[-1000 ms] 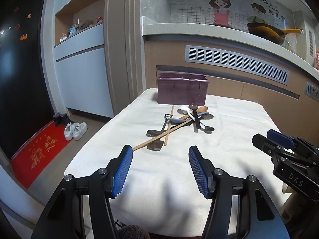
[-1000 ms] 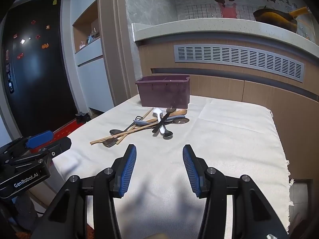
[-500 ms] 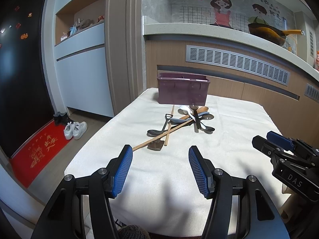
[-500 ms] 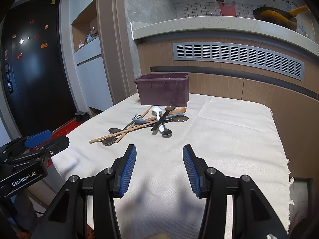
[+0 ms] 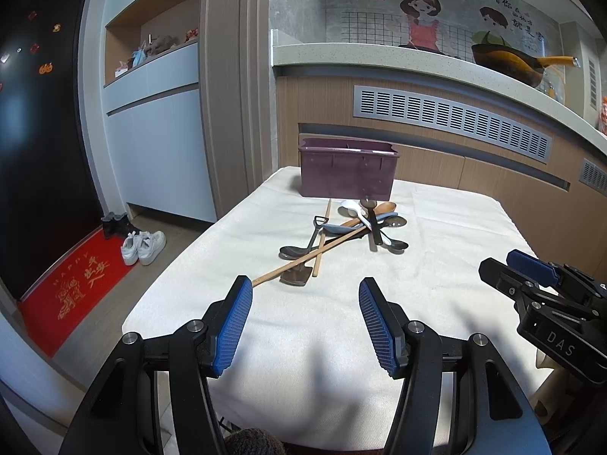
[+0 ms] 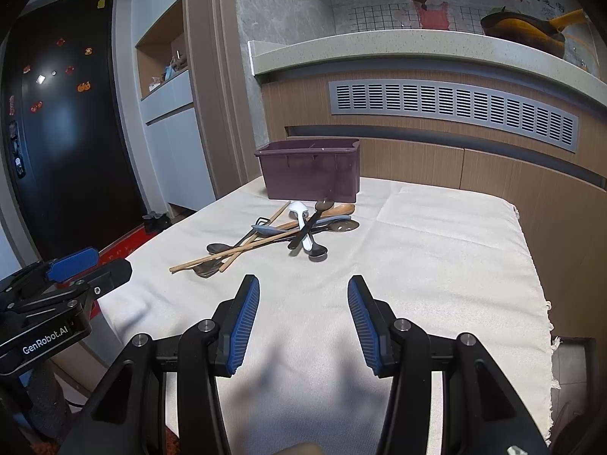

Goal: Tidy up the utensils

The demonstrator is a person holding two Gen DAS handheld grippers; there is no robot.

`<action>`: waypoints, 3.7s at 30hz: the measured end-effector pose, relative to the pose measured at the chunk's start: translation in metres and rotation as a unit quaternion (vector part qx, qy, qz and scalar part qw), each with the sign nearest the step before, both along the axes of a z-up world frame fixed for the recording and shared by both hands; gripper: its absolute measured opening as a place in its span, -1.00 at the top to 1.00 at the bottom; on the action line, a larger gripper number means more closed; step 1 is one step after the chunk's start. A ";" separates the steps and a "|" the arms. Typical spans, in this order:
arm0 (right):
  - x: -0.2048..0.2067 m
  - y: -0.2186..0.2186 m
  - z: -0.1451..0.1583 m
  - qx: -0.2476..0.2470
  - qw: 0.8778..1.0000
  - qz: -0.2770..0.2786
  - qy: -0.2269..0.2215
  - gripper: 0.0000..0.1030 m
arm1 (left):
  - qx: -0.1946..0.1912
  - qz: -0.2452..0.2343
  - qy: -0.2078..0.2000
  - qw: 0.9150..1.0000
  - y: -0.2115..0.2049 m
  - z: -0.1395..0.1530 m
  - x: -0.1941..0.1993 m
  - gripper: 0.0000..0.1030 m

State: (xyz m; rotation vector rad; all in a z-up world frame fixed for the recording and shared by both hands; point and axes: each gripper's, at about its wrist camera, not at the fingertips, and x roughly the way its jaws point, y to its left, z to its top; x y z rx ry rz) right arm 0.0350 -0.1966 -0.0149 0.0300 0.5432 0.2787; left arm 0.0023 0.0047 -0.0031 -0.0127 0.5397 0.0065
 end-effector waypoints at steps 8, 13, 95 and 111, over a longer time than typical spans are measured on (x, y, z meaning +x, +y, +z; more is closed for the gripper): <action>0.000 0.000 0.000 0.000 1.000 0.000 0.000 0.09 | 0.000 0.000 0.000 1.000 0.000 0.000 0.000 -0.15; 0.000 0.000 0.000 0.000 1.000 0.000 0.000 0.09 | -0.001 0.000 0.001 1.000 0.000 0.000 0.000 -0.15; 0.235 0.048 -0.005 -0.067 0.982 0.119 0.128 0.45 | 0.007 -0.102 0.086 0.991 0.043 -0.039 0.175 -0.15; 0.197 0.000 -0.012 -0.057 0.987 0.090 0.116 0.44 | 0.018 -0.242 0.177 0.954 -0.016 -0.047 0.202 0.33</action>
